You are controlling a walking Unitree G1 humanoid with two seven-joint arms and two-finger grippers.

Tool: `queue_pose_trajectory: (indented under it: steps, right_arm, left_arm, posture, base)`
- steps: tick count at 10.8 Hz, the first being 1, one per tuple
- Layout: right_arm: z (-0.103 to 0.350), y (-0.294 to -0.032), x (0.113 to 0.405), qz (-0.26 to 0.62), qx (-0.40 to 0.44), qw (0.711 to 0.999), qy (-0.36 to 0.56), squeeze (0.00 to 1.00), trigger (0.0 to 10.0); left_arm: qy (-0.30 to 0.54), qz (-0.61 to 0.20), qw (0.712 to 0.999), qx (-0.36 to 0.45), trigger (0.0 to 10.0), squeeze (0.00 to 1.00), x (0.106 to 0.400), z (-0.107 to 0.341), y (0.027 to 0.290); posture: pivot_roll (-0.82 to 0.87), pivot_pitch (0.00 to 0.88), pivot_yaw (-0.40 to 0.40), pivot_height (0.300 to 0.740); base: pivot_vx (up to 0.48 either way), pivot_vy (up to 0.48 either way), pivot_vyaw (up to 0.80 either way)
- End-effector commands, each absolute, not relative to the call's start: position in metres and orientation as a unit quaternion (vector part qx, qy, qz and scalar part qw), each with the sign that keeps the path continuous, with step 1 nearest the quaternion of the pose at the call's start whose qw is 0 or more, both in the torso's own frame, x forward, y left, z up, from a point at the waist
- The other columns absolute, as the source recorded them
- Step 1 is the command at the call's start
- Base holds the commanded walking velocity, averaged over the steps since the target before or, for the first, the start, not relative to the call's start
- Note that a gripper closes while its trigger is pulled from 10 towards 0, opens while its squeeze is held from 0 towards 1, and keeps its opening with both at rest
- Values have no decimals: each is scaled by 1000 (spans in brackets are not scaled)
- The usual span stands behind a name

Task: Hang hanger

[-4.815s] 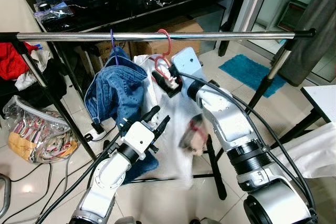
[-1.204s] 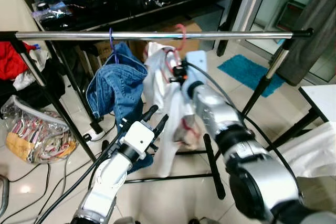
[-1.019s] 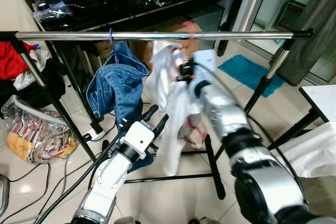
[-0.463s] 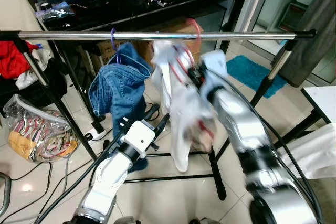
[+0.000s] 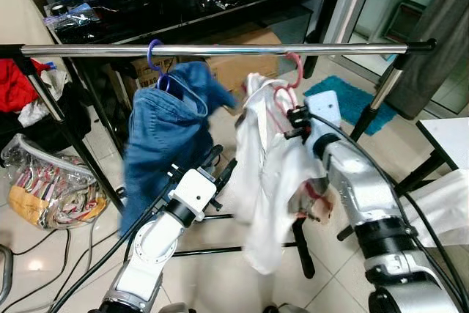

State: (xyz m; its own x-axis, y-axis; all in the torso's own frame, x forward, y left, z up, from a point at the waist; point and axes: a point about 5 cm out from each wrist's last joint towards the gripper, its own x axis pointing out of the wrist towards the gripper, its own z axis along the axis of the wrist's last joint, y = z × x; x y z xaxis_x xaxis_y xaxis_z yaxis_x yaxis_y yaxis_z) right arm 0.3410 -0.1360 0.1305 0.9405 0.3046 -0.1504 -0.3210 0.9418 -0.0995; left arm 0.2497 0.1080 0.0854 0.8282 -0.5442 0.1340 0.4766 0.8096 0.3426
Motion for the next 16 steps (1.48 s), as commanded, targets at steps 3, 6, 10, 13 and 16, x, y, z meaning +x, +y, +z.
queue_pose_trajectory:
  steps: [3, 6, 10, 13, 16]
  right_arm:
    - [136, -150, 327, 176, -27, 984, 2, 0, 10000]
    - [122, -175, 313, 144, -43, 989, 10, 0, 10000]
    - [133, -203, 276, 196, -81, 975, -60, 0, 10000]
    - [121, -204, 257, 183, -59, 980, -49, 0, 10000]
    - [124, -199, 253, 196, -48, 978, -61, 0, 10000]
  left_arm:
    - [-116, -233, 959, 116, 10000, 0, 254, 92, 118]
    - [-104, -212, 969, 78, 10000, 0, 250, 90, 119]
    - [-107, -175, 978, 47, 10000, 0, 252, 96, 122]
    - [-103, -154, 982, 27, 10000, 0, 248, 100, 124]
    - [-91, -160, 981, 62, 10000, 0, 250, 98, 120]
  posture:
    - [64, 0, -18, 740]
    - [49, 0, -12, 740]
    - [15, 0, -8, 740]
    - [-7, 0, 14, 740]
    - [-20, 0, 24, 740]
  base:
    - [0, 0, 0]
    - [0, 0, 0]
    - [0, 0, 0]
    - [0, 0, 0]
    - [0, 0, -687]
